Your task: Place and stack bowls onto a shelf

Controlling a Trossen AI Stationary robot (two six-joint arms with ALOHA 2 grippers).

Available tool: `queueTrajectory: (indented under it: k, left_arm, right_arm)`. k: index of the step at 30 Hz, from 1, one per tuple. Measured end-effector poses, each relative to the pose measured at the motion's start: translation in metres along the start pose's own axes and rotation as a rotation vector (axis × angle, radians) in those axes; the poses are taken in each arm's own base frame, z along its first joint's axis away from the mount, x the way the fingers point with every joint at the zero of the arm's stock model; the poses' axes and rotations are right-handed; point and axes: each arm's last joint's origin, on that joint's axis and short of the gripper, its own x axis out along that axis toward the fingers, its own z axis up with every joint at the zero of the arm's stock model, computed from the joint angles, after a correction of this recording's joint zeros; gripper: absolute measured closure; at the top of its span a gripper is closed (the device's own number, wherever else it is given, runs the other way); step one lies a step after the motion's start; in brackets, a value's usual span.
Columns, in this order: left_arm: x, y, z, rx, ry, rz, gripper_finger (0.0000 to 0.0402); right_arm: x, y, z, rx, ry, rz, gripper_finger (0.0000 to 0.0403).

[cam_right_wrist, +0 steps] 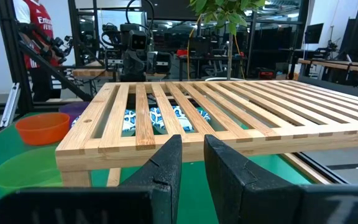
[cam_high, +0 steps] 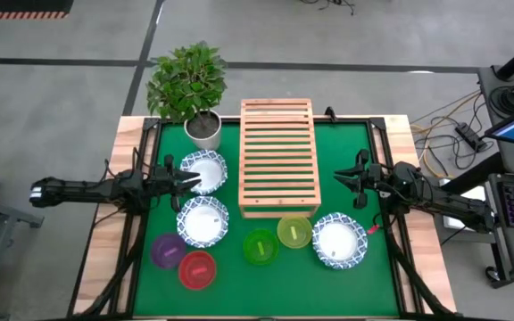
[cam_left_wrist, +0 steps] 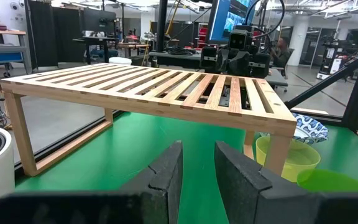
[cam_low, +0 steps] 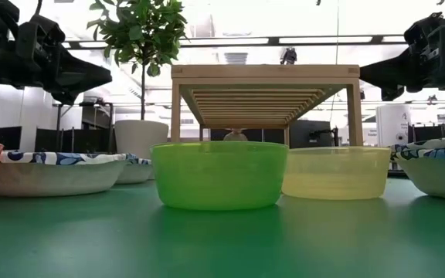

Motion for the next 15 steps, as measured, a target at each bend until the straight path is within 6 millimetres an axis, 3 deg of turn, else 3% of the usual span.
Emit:
queueTrajectory:
  k: [13,15]
  left_arm:
    - [0.0,0.0,0.0,0.0,0.0,0.0,0.0326]
    - [0.0,0.0,0.0,0.0,0.0,0.0,0.0326]
  right_arm:
    - [0.0,0.0,0.0,0.001,0.0,0.0,0.0344]
    - [0.0,0.0002,0.0,0.106,0.0,0.005,0.0344]
